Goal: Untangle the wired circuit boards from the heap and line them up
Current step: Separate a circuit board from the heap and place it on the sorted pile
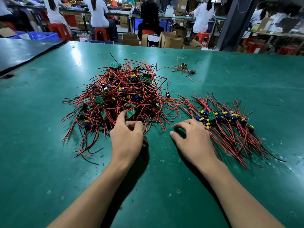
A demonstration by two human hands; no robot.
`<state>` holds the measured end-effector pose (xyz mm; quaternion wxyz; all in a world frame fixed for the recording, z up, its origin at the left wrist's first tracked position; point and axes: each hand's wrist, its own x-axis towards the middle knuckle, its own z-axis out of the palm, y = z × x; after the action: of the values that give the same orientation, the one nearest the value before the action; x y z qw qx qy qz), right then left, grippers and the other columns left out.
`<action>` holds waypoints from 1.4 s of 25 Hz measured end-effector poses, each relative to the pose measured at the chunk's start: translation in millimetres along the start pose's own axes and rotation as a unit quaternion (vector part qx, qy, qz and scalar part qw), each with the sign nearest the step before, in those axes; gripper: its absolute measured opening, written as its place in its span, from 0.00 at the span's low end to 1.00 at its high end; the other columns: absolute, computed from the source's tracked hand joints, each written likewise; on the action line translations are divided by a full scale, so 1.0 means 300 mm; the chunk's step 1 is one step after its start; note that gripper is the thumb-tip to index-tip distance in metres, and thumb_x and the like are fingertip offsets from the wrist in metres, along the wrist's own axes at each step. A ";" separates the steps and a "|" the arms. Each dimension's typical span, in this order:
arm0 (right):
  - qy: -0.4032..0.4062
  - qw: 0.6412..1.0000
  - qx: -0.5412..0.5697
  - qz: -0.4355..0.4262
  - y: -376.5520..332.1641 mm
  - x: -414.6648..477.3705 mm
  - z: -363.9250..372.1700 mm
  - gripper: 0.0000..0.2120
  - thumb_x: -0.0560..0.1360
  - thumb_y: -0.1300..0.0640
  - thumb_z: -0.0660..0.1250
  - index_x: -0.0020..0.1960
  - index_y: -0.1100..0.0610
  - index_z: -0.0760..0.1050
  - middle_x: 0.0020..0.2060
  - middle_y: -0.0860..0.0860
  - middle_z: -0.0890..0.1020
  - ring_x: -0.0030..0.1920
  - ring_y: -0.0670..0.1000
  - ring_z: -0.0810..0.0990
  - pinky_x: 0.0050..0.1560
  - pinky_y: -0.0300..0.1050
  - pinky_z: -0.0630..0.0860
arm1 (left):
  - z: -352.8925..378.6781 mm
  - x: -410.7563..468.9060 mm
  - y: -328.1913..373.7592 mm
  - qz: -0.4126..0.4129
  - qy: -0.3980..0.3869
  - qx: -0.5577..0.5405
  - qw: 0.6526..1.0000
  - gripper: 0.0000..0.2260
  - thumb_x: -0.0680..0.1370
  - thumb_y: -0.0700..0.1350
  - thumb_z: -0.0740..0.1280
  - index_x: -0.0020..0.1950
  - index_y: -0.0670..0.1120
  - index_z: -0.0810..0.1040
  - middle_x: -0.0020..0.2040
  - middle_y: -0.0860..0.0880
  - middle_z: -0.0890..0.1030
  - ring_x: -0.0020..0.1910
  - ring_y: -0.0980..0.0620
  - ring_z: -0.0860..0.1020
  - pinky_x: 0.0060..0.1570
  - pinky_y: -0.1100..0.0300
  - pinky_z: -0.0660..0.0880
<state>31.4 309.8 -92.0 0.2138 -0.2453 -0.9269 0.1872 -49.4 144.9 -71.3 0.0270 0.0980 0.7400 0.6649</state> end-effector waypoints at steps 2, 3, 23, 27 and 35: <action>0.008 1.000 0.002 0.022 0.014 0.006 -0.002 0.12 0.75 0.45 0.71 0.55 0.48 0.82 0.57 0.48 0.78 0.61 0.54 0.72 0.57 0.45 0.63 | -0.007 0.005 -0.002 0.011 0.008 0.039 0.999 0.22 0.78 0.41 0.66 0.72 0.46 0.69 0.38 0.49 0.84 0.26 0.50 0.78 0.31 0.54 0.76; 0.005 1.000 0.001 0.028 0.017 0.007 -0.001 0.12 0.75 0.45 0.70 0.55 0.48 0.82 0.57 0.48 0.78 0.61 0.53 0.72 0.56 0.44 0.60 | -0.010 0.008 -0.004 0.010 0.007 0.041 0.999 0.20 0.78 0.41 0.67 0.70 0.46 0.71 0.37 0.48 0.84 0.27 0.50 0.76 0.34 0.52 0.76; -0.012 0.983 0.182 -0.013 -0.029 -0.007 -0.022 0.06 0.76 0.54 0.72 0.47 0.56 0.85 0.43 0.50 0.84 0.45 0.51 0.81 0.52 0.48 0.76 | -0.017 -0.001 0.002 0.128 0.082 0.019 0.988 0.12 0.78 0.48 0.70 0.60 0.48 0.83 0.33 0.49 0.84 0.25 0.50 0.78 0.29 0.57 0.78; -0.013 0.978 0.210 -0.002 -0.025 -0.010 -0.024 0.05 0.76 0.53 0.72 0.46 0.54 0.85 0.41 0.46 0.84 0.43 0.45 0.81 0.47 0.40 0.75 | -0.003 -0.027 0.005 0.205 0.084 0.047 0.974 0.10 0.79 0.48 0.70 0.57 0.48 0.84 0.36 0.53 0.84 0.27 0.53 0.80 0.32 0.55 0.79; -0.223 0.762 0.588 0.153 -0.070 0.007 -0.067 0.20 0.78 0.41 0.64 0.53 0.55 0.86 0.40 0.50 0.83 0.35 0.45 0.78 0.35 0.38 0.71 | 0.057 -0.113 0.000 0.316 -0.054 0.098 0.942 0.08 0.76 0.47 0.72 0.54 0.48 0.85 0.44 0.56 0.86 0.34 0.64 0.81 0.37 0.66 0.78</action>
<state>31.6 298.7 -64.9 0.0715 -0.1612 -0.6065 0.7753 -13.2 155.6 -76.4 -0.1547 0.3647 0.7301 0.5568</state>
